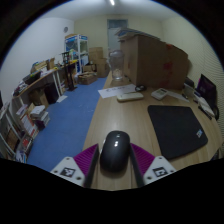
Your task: Arrange mouse
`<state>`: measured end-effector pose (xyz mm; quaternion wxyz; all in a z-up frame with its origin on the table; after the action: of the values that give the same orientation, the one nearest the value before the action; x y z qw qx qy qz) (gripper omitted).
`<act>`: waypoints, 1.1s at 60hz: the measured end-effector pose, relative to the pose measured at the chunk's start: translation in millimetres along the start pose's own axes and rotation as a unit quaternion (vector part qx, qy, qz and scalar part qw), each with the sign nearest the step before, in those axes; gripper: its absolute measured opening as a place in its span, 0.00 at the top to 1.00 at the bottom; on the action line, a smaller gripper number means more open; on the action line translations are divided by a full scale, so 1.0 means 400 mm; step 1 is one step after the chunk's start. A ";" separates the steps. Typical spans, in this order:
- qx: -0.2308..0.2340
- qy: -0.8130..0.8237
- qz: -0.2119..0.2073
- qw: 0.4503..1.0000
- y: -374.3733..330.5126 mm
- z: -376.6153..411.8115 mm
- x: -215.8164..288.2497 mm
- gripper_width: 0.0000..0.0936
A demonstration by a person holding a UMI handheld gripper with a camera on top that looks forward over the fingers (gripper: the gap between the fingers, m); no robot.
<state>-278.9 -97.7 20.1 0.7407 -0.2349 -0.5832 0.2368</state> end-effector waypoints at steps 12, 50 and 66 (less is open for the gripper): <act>-0.004 0.005 0.014 1.000 0.006 -0.009 0.002 0.55; 0.037 -0.004 -0.074 0.997 -0.037 -0.434 0.496 0.63; 0.007 -0.027 0.024 0.999 0.103 -0.566 0.285 0.59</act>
<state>-37.4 -10.7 32.9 0.7208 -0.2370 -0.5951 0.2647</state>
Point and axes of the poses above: the point between the fingertips, and its own axes, seen from behind it with the camera up: z to the left, x up, y forward, the way the camera looks, the point moved 6 cm from there along -y, backward, against the way the camera looks, and after that the axes turned 15 degrees about y, right-handed, at the moved point
